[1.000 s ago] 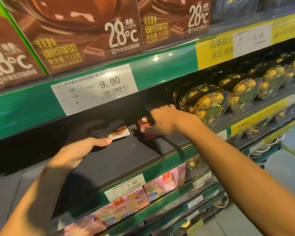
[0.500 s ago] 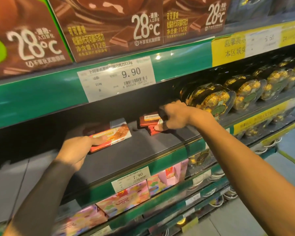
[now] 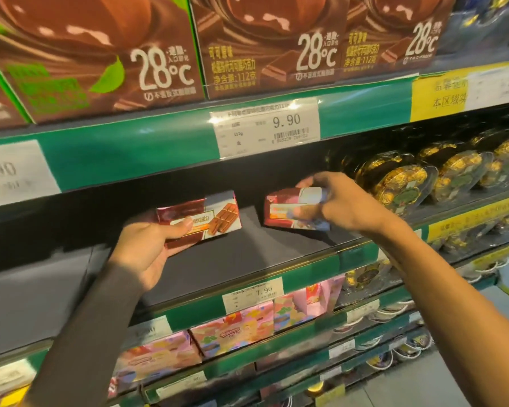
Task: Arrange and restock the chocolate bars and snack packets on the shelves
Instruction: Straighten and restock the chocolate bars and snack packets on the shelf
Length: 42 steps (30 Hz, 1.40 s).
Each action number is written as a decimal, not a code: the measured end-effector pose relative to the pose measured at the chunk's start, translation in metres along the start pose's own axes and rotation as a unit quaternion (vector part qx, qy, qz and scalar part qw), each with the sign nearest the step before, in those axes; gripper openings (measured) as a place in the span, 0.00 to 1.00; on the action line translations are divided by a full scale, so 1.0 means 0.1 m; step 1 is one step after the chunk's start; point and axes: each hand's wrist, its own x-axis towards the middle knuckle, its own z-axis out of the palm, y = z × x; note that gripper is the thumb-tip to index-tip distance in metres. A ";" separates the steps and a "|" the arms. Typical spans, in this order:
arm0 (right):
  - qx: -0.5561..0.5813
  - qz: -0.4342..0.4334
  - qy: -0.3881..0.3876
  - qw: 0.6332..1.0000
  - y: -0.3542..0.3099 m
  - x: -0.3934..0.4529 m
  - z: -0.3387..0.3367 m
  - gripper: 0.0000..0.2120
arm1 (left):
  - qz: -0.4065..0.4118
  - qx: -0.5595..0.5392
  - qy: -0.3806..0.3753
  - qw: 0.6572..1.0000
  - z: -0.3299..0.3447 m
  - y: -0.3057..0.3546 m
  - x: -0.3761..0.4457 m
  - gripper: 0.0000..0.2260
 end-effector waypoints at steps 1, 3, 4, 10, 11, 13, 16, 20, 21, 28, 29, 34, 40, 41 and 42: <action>0.052 0.005 -0.011 0.999 -0.03 -0.07 0.02 0.18 | 0.008 -0.007 0.006 1.000 -0.03 0.01 -0.03 0.10; 0.130 0.015 -0.004 0.991 -0.04 -0.17 0.09 0.13 | 0.023 -0.018 0.020 0.999 -0.10 0.02 -0.13 0.09; 0.163 0.022 0.009 0.986 -0.06 -0.21 0.15 0.13 | 0.029 -0.028 0.026 0.999 -0.17 0.02 -0.21 0.09; 0.324 -0.006 -0.042 0.945 -0.29 -0.39 0.70 0.12 | 0.111 -0.036 0.092 0.989 -0.70 -0.11 -1.02 0.10; 0.341 -0.007 -0.043 0.939 -0.27 -0.46 0.73 0.12 | 0.121 -0.044 0.099 0.987 -0.71 -0.15 -1.10 0.11; 0.363 -0.010 -0.095 0.927 -0.36 -0.53 1.06 0.09 | 0.126 -0.050 0.178 0.975 -0.94 -0.29 -1.40 0.16; 0.399 -0.008 -0.141 0.906 -0.56 -0.74 1.59 0.05 | 0.115 -0.085 0.270 0.952 -1.32 -0.55 -1.87 0.17; 0.407 0.014 -0.233 0.883 -0.81 -1.10 2.18 0.04 | 0.080 -0.125 0.357 0.922 -1.83 -0.89 -2.42 0.17; 0.404 0.022 -0.251 0.879 -0.87 -1.19 2.31 0.05 | 0.071 -0.132 0.376 0.914 -1.96 -0.96 -2.53 0.16; 0.366 0.048 -0.313 0.875 -1.30 -1.79 3.43 0.08 | 0.048 -0.158 0.444 0.881 -3.04 -1.33 -3.18 0.13; 0.357 0.050 -0.319 0.877 -1.38 -1.90 3.63 0.09 | 0.044 -0.163 0.457 0.873 -3.26 -1.39 -3.27 0.13; 0.338 0.042 -0.331 0.880 -1.82 -2.33 4.59 0.05 | 0.054 -0.181 0.484 0.854 -4.32 -1.51 -3.60 0.11; 0.321 0.038 -0.327 0.888 -2.28 -2.58 5.44 0.06 | 0.053 -0.193 0.472 0.859 -5.27 -1.60 -3.67 0.13; 0.327 0.041 -0.332 0.884 -2.33 -2.58 5.56 0.04 | 0.048 -0.200 0.473 0.857 -5.40 -1.65 -3.65 0.14; 0.328 0.043 -0.336 0.882 -2.38 -2.57 5.67 0.02 | 0.044 -0.209 0.476 0.853 -5.52 -1.69 -3.62 0.15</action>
